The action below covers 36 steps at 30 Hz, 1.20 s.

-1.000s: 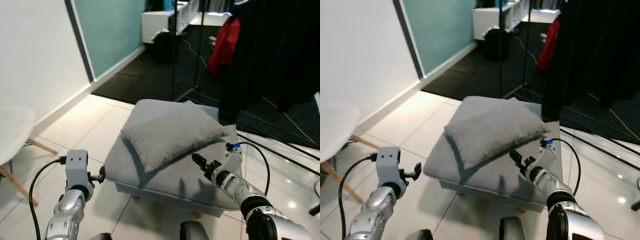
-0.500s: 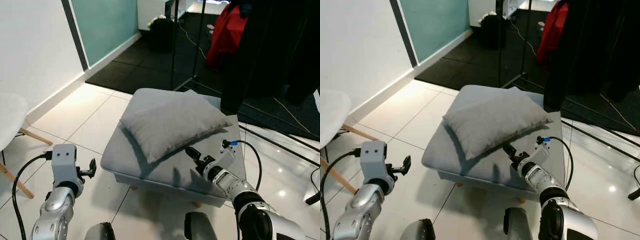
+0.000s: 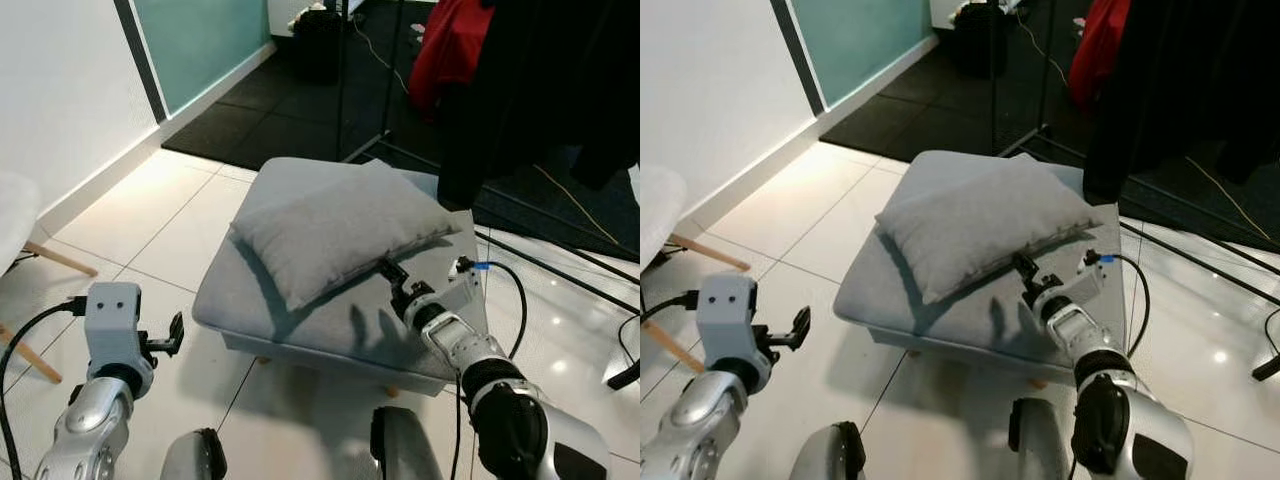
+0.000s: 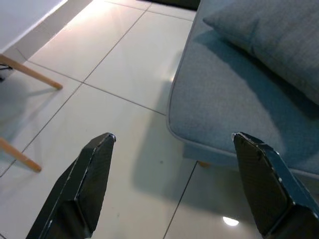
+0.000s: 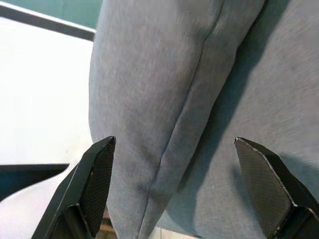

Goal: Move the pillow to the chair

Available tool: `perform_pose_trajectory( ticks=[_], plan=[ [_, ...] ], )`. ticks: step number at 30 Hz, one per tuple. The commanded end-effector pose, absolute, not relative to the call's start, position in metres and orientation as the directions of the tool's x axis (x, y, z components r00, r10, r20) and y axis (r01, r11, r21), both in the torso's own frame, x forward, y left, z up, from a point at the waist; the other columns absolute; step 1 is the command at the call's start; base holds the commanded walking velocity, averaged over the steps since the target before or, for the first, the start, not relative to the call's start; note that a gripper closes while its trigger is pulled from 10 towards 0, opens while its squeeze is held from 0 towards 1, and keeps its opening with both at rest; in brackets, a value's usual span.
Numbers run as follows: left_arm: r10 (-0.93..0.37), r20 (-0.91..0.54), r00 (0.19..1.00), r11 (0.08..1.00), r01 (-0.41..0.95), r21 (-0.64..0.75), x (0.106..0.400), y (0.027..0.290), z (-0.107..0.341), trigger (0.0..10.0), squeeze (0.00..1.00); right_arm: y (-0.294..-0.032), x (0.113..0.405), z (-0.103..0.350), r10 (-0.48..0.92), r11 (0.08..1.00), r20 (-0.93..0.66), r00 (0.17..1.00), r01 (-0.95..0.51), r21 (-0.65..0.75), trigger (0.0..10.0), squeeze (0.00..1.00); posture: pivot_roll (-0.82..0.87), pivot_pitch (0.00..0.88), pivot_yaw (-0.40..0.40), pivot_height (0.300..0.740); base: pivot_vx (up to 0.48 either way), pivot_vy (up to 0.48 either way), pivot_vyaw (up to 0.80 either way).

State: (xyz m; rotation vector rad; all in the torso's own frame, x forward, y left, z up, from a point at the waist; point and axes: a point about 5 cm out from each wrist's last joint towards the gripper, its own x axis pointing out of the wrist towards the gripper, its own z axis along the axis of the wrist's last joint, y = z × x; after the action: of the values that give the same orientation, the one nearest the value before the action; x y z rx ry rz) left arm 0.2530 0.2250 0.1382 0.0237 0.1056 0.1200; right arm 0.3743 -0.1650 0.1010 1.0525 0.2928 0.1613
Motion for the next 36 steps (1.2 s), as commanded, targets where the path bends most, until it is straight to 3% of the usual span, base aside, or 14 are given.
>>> perform_pose_trajectory(
  ticks=[1, 5, 15, 19, 23, 24, 36],
  plan=[
    [0.126, -0.125, 0.984, 0.992, -0.123, 0.038, 0.248, 0.229, 0.137, 10.0, 0.0, -0.156, 0.371, 0.092, 0.295, 0.485, -0.206, 0.933, 0.039, 0.874, 10.0, 0.0, 0.04, 0.269, 0.001, 0.438, 0.0, 0.0, 0.0],
    [0.114, -0.134, 0.984, 0.993, -0.109, 0.046, 0.244, 0.225, 0.143, 10.0, 0.0, -0.134, 0.371, 0.092, 0.35, 0.492, -0.242, 0.905, 0.042, 0.87, 10.0, 0.0, 0.05, 0.304, 0.01, 0.438, 0.0, 0.0, 0.0],
    [0.104, -0.148, 0.983, 0.994, -0.098, 0.052, 0.239, 0.222, 0.149, 10.0, 0.0, -0.123, 0.373, 0.094, 0.361, 0.493, -0.253, 0.898, 0.046, 0.869, 10.0, 0.0, 0.05, 0.326, 0.016, 0.438, 0.0, 0.0, 0.0],
    [0.1, -0.144, 0.985, 0.994, -0.092, 0.061, 0.235, 0.223, 0.155, 10.0, 0.0, -0.11, 0.381, 0.117, 0.43, 0.419, -0.106, 0.896, -0.094, 0.903, 10.0, 0.0, 0.06, 0.339, 0.018, 0.438, 0.0, 0.0, 0.0],
    [0.097, -0.145, 0.985, 0.994, -0.089, 0.059, 0.235, 0.222, 0.158, 10.0, 0.0, -0.105, 0.386, 0.128, 0.429, 0.415, -0.07, 0.901, -0.127, 0.901, 10.0, 0.0, 0.06, 0.341, 0.013, 0.438, 0.0, 0.0, 0.0],
    [0.096, -0.145, 0.985, 0.994, -0.088, 0.058, 0.236, 0.221, 0.158, 10.0, 0.0, -0.103, 0.388, 0.131, 0.422, 0.422, -0.053, 0.905, -0.144, 0.895, 0.0, 0.0, 0.06, 0.341, 0.013, 0.438, 0.0, 0.0, 0.0],
    [0.102, -0.143, 0.984, 0.994, -0.096, 0.052, 0.233, 0.219, 0.161, 10.0, 0.0, -0.109, 0.393, 0.14, 0.373, 0.454, -0.052, 0.926, -0.134, 0.881, 0.0, 0.0, 0.06, 0.338, 0.001, 0.438, 0.0, 0.0, 0.0]
  ],
)
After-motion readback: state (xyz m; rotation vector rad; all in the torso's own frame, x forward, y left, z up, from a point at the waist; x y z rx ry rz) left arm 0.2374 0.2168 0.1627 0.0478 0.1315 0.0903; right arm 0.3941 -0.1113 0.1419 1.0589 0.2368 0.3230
